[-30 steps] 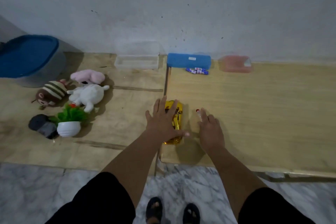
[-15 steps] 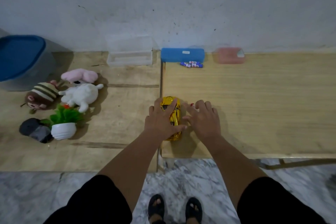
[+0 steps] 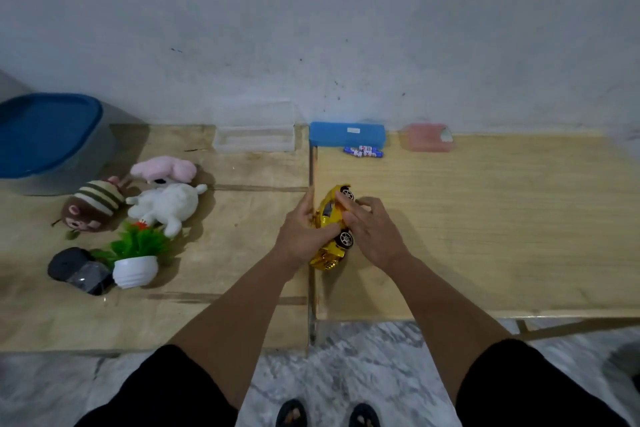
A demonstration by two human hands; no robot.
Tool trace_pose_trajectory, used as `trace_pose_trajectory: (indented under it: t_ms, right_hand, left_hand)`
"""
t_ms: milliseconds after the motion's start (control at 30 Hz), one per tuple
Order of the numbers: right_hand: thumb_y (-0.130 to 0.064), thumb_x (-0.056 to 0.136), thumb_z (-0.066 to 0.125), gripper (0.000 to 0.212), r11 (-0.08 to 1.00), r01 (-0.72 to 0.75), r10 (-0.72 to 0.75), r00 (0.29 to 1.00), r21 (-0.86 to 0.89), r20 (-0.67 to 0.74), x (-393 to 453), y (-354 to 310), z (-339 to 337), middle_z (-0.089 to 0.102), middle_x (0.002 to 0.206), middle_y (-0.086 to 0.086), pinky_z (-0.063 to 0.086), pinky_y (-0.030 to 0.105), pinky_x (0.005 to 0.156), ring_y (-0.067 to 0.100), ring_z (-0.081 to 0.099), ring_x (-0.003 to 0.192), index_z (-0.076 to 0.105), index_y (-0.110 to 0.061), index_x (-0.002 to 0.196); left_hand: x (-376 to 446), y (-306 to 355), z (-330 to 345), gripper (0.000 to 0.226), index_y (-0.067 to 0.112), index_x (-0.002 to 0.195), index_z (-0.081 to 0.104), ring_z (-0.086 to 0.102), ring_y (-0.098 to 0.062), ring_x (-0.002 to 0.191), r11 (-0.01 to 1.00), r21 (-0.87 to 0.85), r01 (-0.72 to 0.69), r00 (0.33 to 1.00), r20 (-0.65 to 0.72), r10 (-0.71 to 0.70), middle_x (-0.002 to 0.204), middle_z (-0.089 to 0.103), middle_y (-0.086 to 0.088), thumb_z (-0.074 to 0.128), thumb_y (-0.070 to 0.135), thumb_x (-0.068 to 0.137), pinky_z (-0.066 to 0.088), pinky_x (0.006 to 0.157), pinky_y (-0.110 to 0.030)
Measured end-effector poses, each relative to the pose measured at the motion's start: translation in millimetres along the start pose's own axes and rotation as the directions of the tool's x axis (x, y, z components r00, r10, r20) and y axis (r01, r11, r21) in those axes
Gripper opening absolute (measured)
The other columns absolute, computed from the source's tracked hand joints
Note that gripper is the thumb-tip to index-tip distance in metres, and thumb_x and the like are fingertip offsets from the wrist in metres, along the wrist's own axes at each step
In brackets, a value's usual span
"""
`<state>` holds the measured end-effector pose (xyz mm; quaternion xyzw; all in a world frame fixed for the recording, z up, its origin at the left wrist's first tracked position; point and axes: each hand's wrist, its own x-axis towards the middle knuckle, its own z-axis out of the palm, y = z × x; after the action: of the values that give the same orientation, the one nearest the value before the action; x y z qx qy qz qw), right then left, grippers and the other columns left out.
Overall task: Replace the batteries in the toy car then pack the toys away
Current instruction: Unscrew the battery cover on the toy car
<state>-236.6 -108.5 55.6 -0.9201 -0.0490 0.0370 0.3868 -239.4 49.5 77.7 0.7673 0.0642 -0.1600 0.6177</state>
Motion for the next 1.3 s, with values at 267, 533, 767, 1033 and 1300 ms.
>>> trace_pose_trajectory:
  t_ms: [267, 533, 767, 1033, 1300]
  right_hand:
    - [-0.044, 0.095, 0.042, 0.055, 0.883, -0.113, 0.070, 0.991, 0.455, 0.111, 23.2, -74.5, -54.4, 0.028, 0.153, -0.005, 0.044, 0.036, 0.099, 0.022, 0.035, 0.135, 0.016, -0.048, 0.143]
    - [-0.028, 0.086, 0.065, 0.064, 0.973, -0.006, 0.000, 1.000, 0.230, 0.024, 35.2, -105.8, -76.5, 0.046, 0.132, -0.012, 0.040, 0.028, 0.102, 0.008, 0.041, 0.122, 0.035, -0.037, 0.141]
    - [-0.017, 0.089, 0.060, 0.050, 0.990, -0.035, 0.042, 0.998, 0.135, -0.049, 38.1, -111.9, -65.4, 0.059, 0.121, -0.003, 0.040, 0.010, 0.078, 0.009, 0.051, 0.102, 0.046, -0.031, 0.135]
    - [-0.014, 0.086, 0.060, 0.049, 0.947, -0.162, 0.179, 0.983, 0.276, -0.036, 42.1, -74.9, -70.2, 0.060, 0.124, -0.001, 0.050, 0.048, 0.095, 0.023, 0.057, 0.112, 0.054, -0.041, 0.126]
    - [-0.007, 0.090, 0.056, 0.049, 0.880, -0.215, 0.214, 0.975, 0.423, 0.051, 41.9, -33.5, -68.4, 0.056, 0.132, 0.002, 0.050, 0.045, 0.097, 0.023, 0.055, 0.117, 0.050, -0.031, 0.133]
  left_hand:
    - [-4.2, 63.4, -21.5, 0.055, 0.042, 0.140, 0.037, 0.054, -0.028, 0.121, 0.874, -0.470, 0.124, 0.967, 0.255, 0.000, 0.134, 0.053, -0.004, 0.052, 0.029, 0.089, 0.042, 0.104, -0.050]
    - [5.8, 88.5, -57.7, 0.070, 0.043, 0.143, 0.030, 0.060, -0.026, 0.111, 0.963, -0.270, 0.018, 0.962, 0.268, 0.058, 0.128, 0.059, -0.007, 0.052, 0.001, 0.091, 0.052, 0.087, -0.037]
    - [13.2, 75.7, -65.0, 0.064, 0.044, 0.143, 0.028, 0.056, -0.018, 0.121, 0.963, 0.059, -0.262, 0.949, 0.197, 0.246, 0.133, 0.058, -0.001, 0.053, 0.010, 0.094, 0.046, 0.102, -0.036]
    - [13.3, 56.8, -30.7, 0.046, 0.031, 0.139, 0.042, 0.063, -0.019, 0.107, 0.861, 0.317, -0.397, 0.918, 0.141, 0.371, 0.132, 0.057, 0.003, 0.053, 0.022, 0.095, 0.043, 0.079, -0.010]
    - [26.8, 43.8, 0.6, 0.068, 0.022, 0.132, 0.022, 0.059, -0.025, 0.111, 0.933, 0.283, -0.222, 0.942, 0.309, 0.131, 0.126, 0.055, -0.013, 0.068, 0.015, 0.084, 0.051, 0.094, -0.040]
